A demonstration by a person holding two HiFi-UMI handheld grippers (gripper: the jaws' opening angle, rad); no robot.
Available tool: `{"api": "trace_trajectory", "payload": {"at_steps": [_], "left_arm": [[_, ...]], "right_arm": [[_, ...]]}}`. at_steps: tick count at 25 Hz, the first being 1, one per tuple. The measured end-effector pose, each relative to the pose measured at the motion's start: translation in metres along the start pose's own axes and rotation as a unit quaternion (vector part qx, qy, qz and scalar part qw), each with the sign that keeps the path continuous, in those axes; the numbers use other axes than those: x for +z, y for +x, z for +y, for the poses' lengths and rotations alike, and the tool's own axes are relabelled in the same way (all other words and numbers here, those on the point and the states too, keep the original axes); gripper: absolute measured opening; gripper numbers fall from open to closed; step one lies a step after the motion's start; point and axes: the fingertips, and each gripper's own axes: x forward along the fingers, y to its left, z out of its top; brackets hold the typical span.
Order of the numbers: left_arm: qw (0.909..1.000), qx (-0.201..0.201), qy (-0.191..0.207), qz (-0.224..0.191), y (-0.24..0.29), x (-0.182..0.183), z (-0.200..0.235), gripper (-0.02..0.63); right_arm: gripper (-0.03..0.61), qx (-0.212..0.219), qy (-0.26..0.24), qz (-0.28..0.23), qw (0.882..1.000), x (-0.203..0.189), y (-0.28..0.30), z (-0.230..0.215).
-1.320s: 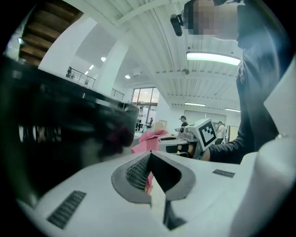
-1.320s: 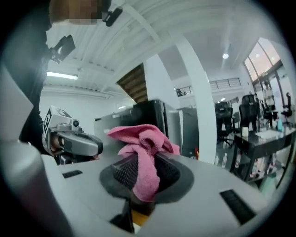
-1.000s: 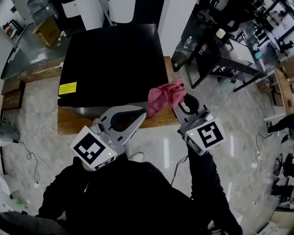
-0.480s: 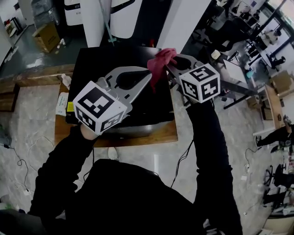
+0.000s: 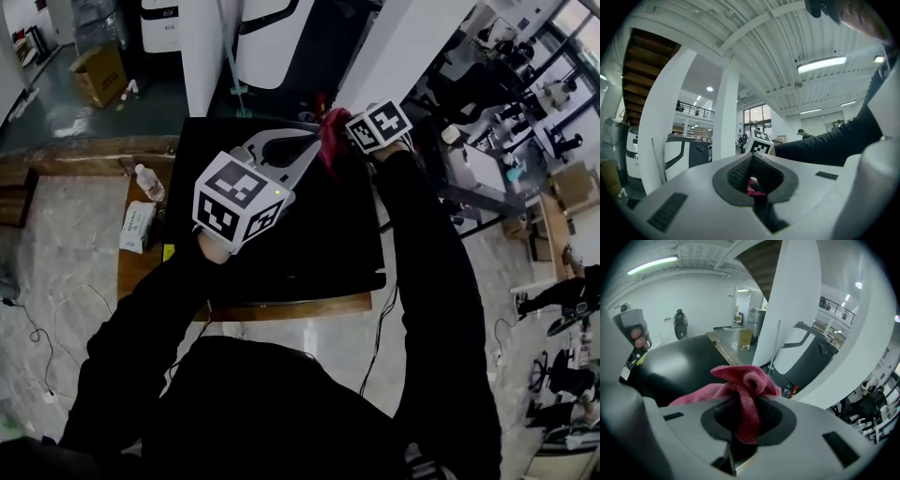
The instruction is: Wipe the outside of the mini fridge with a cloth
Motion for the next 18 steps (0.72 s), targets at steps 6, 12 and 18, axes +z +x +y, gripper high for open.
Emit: {"api": "trace_trajectory", "payload": {"at_steps": [6,12,18], "left_arm": [[0.9997,-0.011,-0.014,0.019,-0.006,-0.021,0.013,0.006],[0.9991,-0.007,-0.027,0.032,-0.020,-0.024,-0.021,0.006],[0.9989,0.012,-0.027,0.036,-0.047,-0.027,-0.095,0.006]], "right_arm": [[0.067,0.009,-0.016,0.022,1.000,0.004,0.016,0.009],[0.067,0.051,-0.023,0.028,0.998,-0.025,-0.018,0.059],[0.067,0.074,-0.046,0.035,0.996,-0.077,-0.071,0.124]]}}
